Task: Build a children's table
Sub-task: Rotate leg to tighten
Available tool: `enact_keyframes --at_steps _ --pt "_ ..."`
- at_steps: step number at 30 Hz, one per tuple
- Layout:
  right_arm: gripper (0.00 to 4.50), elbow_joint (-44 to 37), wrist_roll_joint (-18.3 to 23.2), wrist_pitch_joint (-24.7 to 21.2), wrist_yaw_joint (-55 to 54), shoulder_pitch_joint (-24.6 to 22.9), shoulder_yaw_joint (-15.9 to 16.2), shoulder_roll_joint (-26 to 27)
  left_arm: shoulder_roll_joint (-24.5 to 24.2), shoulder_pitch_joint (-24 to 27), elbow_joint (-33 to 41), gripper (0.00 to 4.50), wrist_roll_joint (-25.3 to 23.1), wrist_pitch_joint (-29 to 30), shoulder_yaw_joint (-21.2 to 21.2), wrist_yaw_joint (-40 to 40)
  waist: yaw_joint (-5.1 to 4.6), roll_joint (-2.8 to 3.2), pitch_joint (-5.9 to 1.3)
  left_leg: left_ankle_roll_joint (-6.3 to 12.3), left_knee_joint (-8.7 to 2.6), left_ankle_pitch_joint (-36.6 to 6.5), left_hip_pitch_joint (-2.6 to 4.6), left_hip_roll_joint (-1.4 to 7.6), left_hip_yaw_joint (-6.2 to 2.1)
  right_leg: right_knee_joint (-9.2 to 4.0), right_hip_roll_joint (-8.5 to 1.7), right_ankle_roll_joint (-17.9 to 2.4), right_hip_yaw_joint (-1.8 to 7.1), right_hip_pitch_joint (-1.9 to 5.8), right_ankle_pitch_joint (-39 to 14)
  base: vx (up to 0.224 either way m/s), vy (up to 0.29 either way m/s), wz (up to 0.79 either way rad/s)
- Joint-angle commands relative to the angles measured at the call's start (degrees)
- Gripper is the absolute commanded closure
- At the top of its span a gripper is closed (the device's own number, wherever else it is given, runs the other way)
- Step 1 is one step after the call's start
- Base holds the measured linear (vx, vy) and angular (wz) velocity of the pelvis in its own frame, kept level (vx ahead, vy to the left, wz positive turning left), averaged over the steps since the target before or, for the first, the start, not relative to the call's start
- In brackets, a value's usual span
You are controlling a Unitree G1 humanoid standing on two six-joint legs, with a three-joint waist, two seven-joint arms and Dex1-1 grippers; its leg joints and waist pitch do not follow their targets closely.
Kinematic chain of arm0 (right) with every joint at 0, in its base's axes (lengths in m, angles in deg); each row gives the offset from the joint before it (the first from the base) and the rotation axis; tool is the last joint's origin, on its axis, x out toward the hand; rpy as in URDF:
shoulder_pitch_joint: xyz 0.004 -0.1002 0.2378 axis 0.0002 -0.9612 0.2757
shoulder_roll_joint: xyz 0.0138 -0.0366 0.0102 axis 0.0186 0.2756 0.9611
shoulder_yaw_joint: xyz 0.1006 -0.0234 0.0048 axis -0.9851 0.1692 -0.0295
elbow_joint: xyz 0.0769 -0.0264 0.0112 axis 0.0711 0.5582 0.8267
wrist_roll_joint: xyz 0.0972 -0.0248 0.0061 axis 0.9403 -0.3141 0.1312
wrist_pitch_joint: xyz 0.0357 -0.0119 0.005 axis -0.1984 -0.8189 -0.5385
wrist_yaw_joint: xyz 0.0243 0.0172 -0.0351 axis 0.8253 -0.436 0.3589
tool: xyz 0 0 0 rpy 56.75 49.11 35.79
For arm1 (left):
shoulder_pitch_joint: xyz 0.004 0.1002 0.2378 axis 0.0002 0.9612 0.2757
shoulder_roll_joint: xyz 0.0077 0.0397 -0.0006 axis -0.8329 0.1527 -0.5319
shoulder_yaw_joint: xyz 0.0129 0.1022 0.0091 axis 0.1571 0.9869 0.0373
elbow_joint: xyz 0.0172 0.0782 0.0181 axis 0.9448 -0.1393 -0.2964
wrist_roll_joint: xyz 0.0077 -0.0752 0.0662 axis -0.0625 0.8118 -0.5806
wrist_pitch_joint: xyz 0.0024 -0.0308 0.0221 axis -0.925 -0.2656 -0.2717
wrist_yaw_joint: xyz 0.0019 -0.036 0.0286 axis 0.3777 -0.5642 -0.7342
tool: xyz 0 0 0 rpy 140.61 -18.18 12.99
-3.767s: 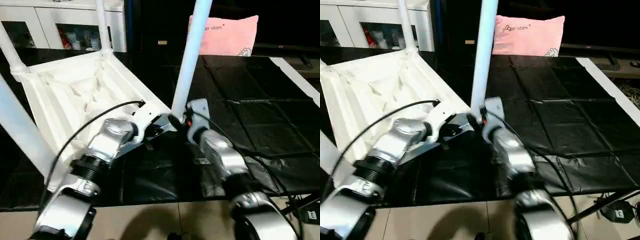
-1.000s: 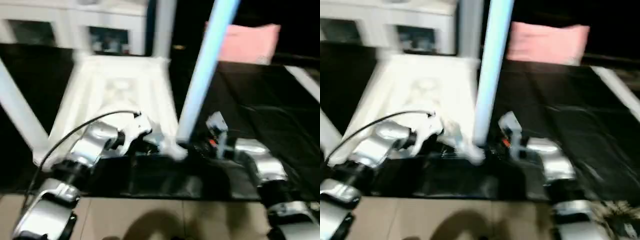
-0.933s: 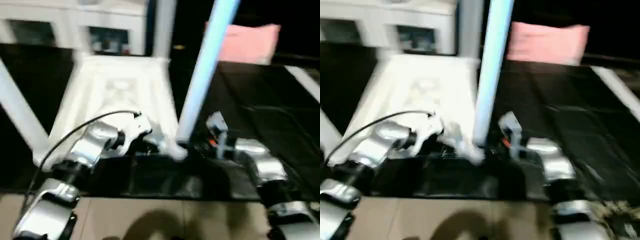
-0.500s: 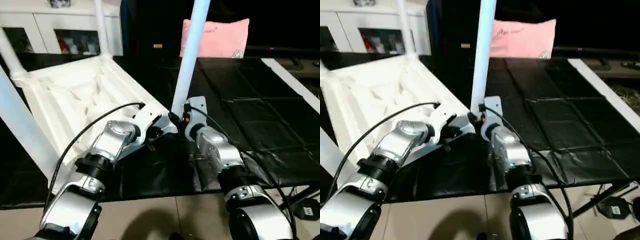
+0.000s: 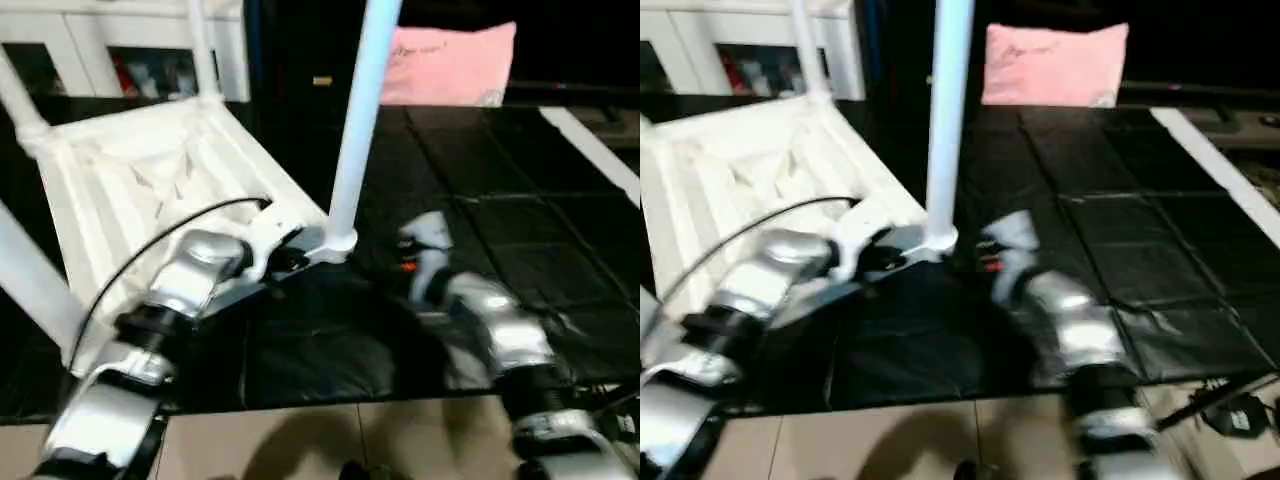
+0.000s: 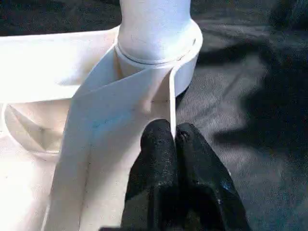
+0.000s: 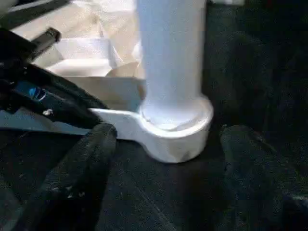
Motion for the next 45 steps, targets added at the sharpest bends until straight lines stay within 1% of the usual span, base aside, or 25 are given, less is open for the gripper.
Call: enact_keyframes --at_steps 1,2,5,7,8,9,11,12,14,16,17,18,21,22,23,24,27,30,32,34,35,40,41,43,45 --pt "0.42 -0.91 1.03 1.2 6.04 0.78 -0.24 -3.01 -1.95 0.86 1.57 4.5 0.84 -6.19 2.18 -6.71 0.59 0.25 -4.94 6.61 -3.12 -1.42 -1.11 -0.37 1.1 -2.75 -3.65 -4.82 4.34 5.57 -15.58 0.0 0.0 0.0" --pt "0.32 -0.91 1.05 1.21 6.14 0.8 -0.24 -3.07 -1.99 0.88 1.56 4.5 0.85 -6.31 2.2 -6.82 0.77 0.25 -4.87 6.32 -3.16 -2.52 -1.02 -0.38 1.17 -3.03 -3.67 -4.09 4.35 5.5 -17.49 0.0 0.0 0.0" --pt "0.18 -1.22 2.68 2.16 17.76 1.82 1.63 -8.39 -5.13 1.62 0.59 4.5 2.87 -13.25 3.22 -16.52 1.23 0.16 -4.68 5.92 -3.24 -4.39 -0.78 -0.43 1.29 -3.56 -3.48 -2.73 4.21 5.28 -20.78 0.0 0.0 0.0" --pt "0.08 -1.28 2.77 1.69 20.16 2.07 2.54 -9.06 -5.58 1.64 0.83 4.5 3.12 -13.42 3.44 -17.99 1.79 0.41 -4.65 5.48 -3.29 -4.56 -0.64 -0.21 1.35 -3.58 -3.55 -2.51 4.28 5.13 -21.63 0.0 0.0 0.0" --pt "0.08 -1.54 2.36 1.73 24.39 2.29 4.77 -10.27 -6.47 1.73 1.28 4.5 3.2 -14.39 4.17 -20.41 2.12 0.41 -4.68 5.35 -3.24 -5.12 -0.43 -0.2 1.42 -3.66 -3.38 -2.67 4.14 4.99 -21.76 0.0 0.0 0.0" --pt "0.08 -1.59 1.62 1.86 28.98 2.71 7.45 -11.55 -7.48 1.77 1.81 4.5 3.1 -15.76 5.17 -23.08 2.34 0.23 -4.61 5.35 -3.29 -5.01 -0.52 0.02 1.4 -3.45 -3.3 -2.76 4.13 5.0 -21.42 0.0 0.0 0.0" --pt "0.08 -0.81 0.54 3.16 31.4 3.36 9.12 -11.89 -7.92 1.76 2.34 4.5 3.26 -16.48 5.86 -25.09 2.84 0.4 -4.7 5.13 -3.24 -4.6 -0.56 0.22 1.37 -3.22 -3.44 -3.05 4.22 4.97 -20.56 0.0 0.0 0.0" --pt "0.08 -0.71 0.43 3.33 31.56 3.42 9.26 -11.89 -7.94 1.77 2.41 4.5 3.3 -16.5 5.91 -25.26 3.25 0.26 -4.79 4.69 -3.24 -4.5 -0.37 0.28 1.47 -3.13 -3.61 -3.36 4.32 4.84 -20.42 0.0 0.0 0.0" --pt "0.08 2.66 -2.38 7.14 33.63 5.33 11.53 -11.5 -8.03 1.64 2.82 4.5 3.9 -17.95 6.88 -28.37 3.51 0.08 -4.75 4.08 -3.26 -4.42 -0.41 0.32 1.5 -2.93 -3.66 -3.64 4.35 4.75 -20.56 0.0 0.0 0.0" --pt "0.08 5.03 -3.81 9.32 33.84 6.65 12.41 -10.74 -8.01 1.51 2.83 4.5 4.0 -18.97 7.47 -29.96 3.63 -0.14 -4.7 3.68 -3.27 -4.8 -0.56 0.18 1.58 -3.08 -3.83 -3.11 4.41 4.79 -22.02 0.0 0.0 0.0" --pt "0.08 6.27 -4.34 10.36 33.93 7.39 12.85 -10.31 -8.0 1.43 2.81 4.5 4.04 -19.47 7.74 -30.84 3.66 -0.02 -4.66 3.37 -3.3 -5.07 -0.51 0.13 1.59 -3.19 -3.79 -2.88 4.42 4.77 -22.84 0.0 0.0 0.0" --pt "0.08 7.45 -4.65 11.04 34.16 8.12 13.22 -9.82 -7.89 1.31 2.7 4.5 4.11 -19.92 7.98 -31.6 3.84 -0.08 -4.68 3.35 -3.3 -5.07 -0.38 0.16 1.64 -3.19 -3.77 -2.69 4.51 4.72 -22.94 0.0 0.0 0.0" --pt "0.08 9.49 -4.31 11.8 35.33 9.58 14.24 -8.92 -7.26 1.11 2.69 4.5 4.4 -20.48 8.45 -32.71 4.21 -0.17 -4.63 3.39 -3.3 -5.42 -0.48 0.21 1.68 -3.21 -3.75 -2.26 4.44 4.74 -23.75 0.0 0.0 0.0" --pt "0.08 9.85 -4.07 11.73 35.95 9.83 14.44 -8.73 -7.11 1.12 2.85 4.5 4.45 -20.57 8.65 -33.0 4.27 -0.39 -4.64 3.43 -3.29 -5.44 -0.46 0.21 1.74 -3.29 -3.7 -1.99 4.45 4.72 -23.97 0.0 0.0 0.0" --pt "0.08 10.15 -3.59 11.34 37.48 9.96 14.67 -8.56 -6.96 1.22 3.02 4.5 4.26 -20.72 8.88 -33.09 4.43 -0.28 -4.68 3.3 -3.33 -5.41 -0.36 0.29 1.67 -3.17 -3.69 -1.98 4.43 4.71 -23.92 0.0 0.0 0.0" --pt "0.34 10.31 -3.09 10.92 39.15 9.98 14.89 -8.48 -6.86 1.31 3.12 4.5 4.05 -20.9 9.08 -33.16 4.38 -0.33 -4.61 3.43 -3.27 -5.5 -0.57 0.25 1.72 -3.21 -3.56 -1.76 4.4 4.72 -23.85 0.0 0.0 0.0" --pt "0.45 10.15 -2.43 10.27 41.59 9.79 15.13 -8.5 -6.78 1.38 3.2 4.5 3.83 -21.22 9.22 -33.19 4.33 -0.41 -4.68 3.35 -3.24 -5.58 -0.73 0.14 1.64 -3.31 -3.55 -0.76 4.29 4.91 -24.45 0.0 0.0 0.0" --pt "0.81 11.05 -2.24 9.65 44.78 9.88 15.31 -8.82 -6.83 1.08 2.51 4.5 3.62 -22.04 9.16 -33.47 4.34 -0.37 -4.71 3.41 -3.13 -5.71 -0.81 -0.01 1.7 -3.5 -3.47 -0.28 4.16 4.87 -25.31 0.0 0.0 0.0" --pt "0.9 10.93 -2.05 9.32 45.62 9.71 15.5 -9.1 -6.98 1.07 2.27 4.5 3.48 -22.35 9.14 -33.65 4.34 -0.42 -4.69 3.29 -3.08 -5.61 -0.82 -0.1 1.73 -3.58 -3.31 0.2 4.07 4.87 -25.63 0.0 0.0 0.0" --pt "0.99 10.91 -1.51 8.65 46.43 9.66 15.99 -9.48 -7.19 1.14 2.09 4.5 3.36 -22.64 9.12 -33.96 4.37 -0.38 -4.75 3.32 -3.08 -5.45 -0.79 -0.1 1.73 -3.57 -3.29 0.34 4.07 4.86 -25.56 0.0 0.0 0.0" --pt "1.24 10.87 -1.29 8.37 46.66 9.64 16.22 -9.64 -7.26 1.19 2.05 4.5 3.35 -22.71 9.14 -34.05 4.36 -0.33 -4.74 3.36 -3.1 -5.35 -0.75 -0.08 1.72 -3.59 -3.23 0.3 4.04 4.84 -25.43 0.0 0.0 0.0" --pt "1.49 11.47 -1.22 8.77 46.72 9.51 16.58 -9.84 -7.43 1.49 2.29 4.5 3.37 -22.79 9.36 -34.04 4.41 -0.39 -4.76 3.3 -3.09 -5.31 -0.76 -0.01 1.71 -3.5 -3.28 -0.13 4.05 4.78 -25.01 0.0 0.0 0.0" --pt "1.69 12.68 -1.99 9.55 46.72 9.68 16.06 -9.35 -7.5 1.7 2.39 4.5 3.32 -22.88 9.47 -33.84 4.43 -0.51 -4.78 3.22 -3.06 -5.35 -0.76 -0.06 1.73 -3.5 -3.32 0.04 4.04 4.78 -25.37 0.0 0.0 0.0" --pt "1.79 13.48 -2.57 10.09 46.62 9.85 15.57 -8.84 -7.57 1.89 2.52 4.5 3.26 -22.91 9.49 -33.71 4.42 -0.45 -4.75 3.16 -3.06 -5.51 -0.81 -0.11 1.73 -3.62 -3.32 0.24 3.97 4.8 -25.96 0.0 0.0 0.0" --pt "2.05 13.51 -2.56 10.13 46.5 9.88 15.52 -8.71 -7.59 1.96 2.6 4.5 3.21 -22.91 9.46 -33.61 4.43 -0.49 -4.77 3.1 -3.03 -5.43 -0.83 -0.13 1.73 -3.6 -3.31 0.4 3.96 4.82 -26.04 0.0 0.0 0.0"
